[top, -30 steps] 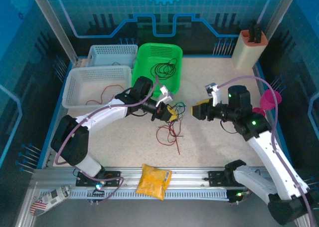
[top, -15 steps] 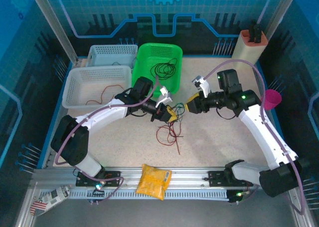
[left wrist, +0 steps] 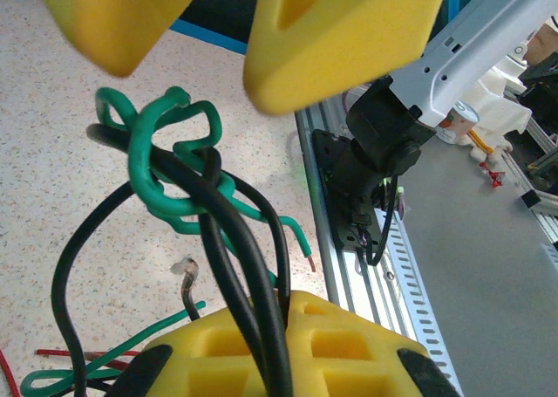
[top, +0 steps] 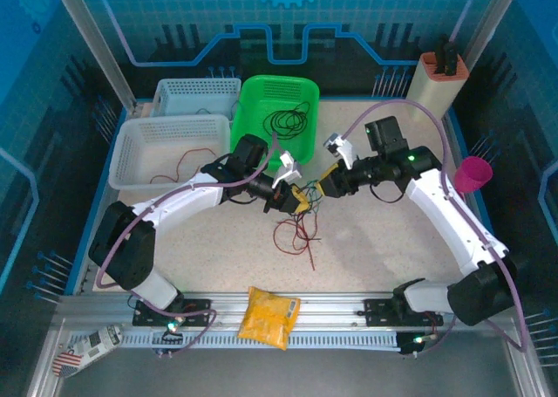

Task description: Untangle the cables

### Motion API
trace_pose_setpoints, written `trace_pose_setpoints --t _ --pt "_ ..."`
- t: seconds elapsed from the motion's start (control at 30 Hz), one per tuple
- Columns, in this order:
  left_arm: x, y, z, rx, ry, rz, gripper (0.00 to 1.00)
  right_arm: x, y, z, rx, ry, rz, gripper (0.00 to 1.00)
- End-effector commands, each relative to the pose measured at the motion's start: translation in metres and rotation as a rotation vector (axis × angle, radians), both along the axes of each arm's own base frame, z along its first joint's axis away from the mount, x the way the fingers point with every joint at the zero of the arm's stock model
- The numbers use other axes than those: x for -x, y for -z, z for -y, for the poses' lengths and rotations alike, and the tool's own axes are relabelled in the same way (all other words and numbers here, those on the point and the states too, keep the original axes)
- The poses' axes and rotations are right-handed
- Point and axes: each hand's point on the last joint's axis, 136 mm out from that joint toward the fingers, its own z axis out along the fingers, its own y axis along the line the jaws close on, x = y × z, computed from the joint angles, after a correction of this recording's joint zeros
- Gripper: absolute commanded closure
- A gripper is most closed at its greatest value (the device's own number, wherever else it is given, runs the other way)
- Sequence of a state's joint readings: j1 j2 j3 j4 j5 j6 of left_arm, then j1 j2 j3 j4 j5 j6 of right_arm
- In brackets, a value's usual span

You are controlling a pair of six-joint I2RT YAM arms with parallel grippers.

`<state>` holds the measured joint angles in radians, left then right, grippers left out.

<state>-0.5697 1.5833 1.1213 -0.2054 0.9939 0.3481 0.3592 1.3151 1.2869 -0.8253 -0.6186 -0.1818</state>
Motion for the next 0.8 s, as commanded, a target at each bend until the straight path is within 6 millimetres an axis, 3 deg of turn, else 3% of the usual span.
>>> trace_pose_setpoints --t 0.0,0.47,0.6,0.77 --pt "0.011 -0.013 0.000 0.043 0.052 0.026 1.00 0.002 -0.002 -0.006 0.029 -0.035 0.020 0.61" --pt "0.011 -0.013 0.000 0.043 0.049 0.030 1.00 0.002 -0.008 -0.002 0.064 -0.008 0.064 0.99" --pt "0.010 -0.012 0.000 0.040 0.046 0.030 1.00 0.000 -0.009 0.003 0.063 0.071 0.036 1.00" --pt "0.010 -0.010 0.000 0.035 0.044 0.026 1.00 -0.010 -0.009 0.016 0.020 0.308 -0.014 1.00"
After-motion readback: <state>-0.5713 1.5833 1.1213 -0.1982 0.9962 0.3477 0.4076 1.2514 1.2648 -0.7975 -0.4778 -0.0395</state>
